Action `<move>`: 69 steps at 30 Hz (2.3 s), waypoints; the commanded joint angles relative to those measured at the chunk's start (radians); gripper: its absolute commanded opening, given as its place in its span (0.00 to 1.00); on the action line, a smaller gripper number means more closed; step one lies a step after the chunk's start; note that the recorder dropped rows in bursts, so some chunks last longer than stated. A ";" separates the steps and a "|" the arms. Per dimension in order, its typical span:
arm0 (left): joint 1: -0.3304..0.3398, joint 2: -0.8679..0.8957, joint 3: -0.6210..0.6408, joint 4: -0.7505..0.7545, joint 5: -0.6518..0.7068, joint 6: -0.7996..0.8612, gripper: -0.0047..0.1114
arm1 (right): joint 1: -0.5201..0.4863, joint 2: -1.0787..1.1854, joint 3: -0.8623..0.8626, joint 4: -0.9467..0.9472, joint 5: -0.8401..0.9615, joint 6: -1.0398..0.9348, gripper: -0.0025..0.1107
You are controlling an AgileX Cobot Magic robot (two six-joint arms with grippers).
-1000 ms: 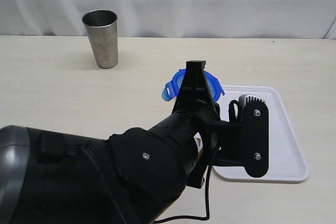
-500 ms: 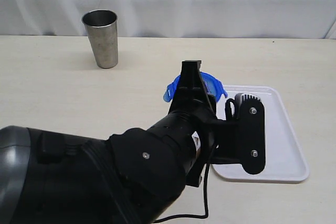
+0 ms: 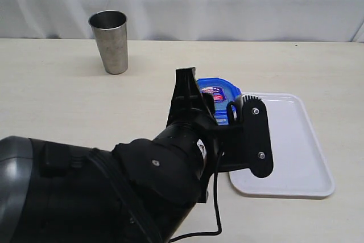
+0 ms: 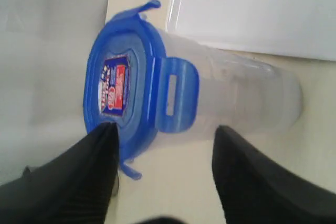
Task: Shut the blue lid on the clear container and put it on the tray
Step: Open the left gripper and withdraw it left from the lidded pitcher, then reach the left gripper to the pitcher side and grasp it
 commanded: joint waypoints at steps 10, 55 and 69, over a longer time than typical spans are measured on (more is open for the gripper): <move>-0.003 -0.008 0.003 -0.174 0.351 0.082 0.49 | -0.001 -0.005 0.002 0.000 -0.004 0.001 0.06; 0.962 -0.020 0.546 -0.453 -1.840 0.169 0.63 | -0.001 -0.005 0.002 0.000 -0.004 0.001 0.06; 0.962 -0.020 0.546 -0.540 -1.718 0.222 0.95 | -0.001 -0.005 0.002 0.000 -0.004 0.001 0.06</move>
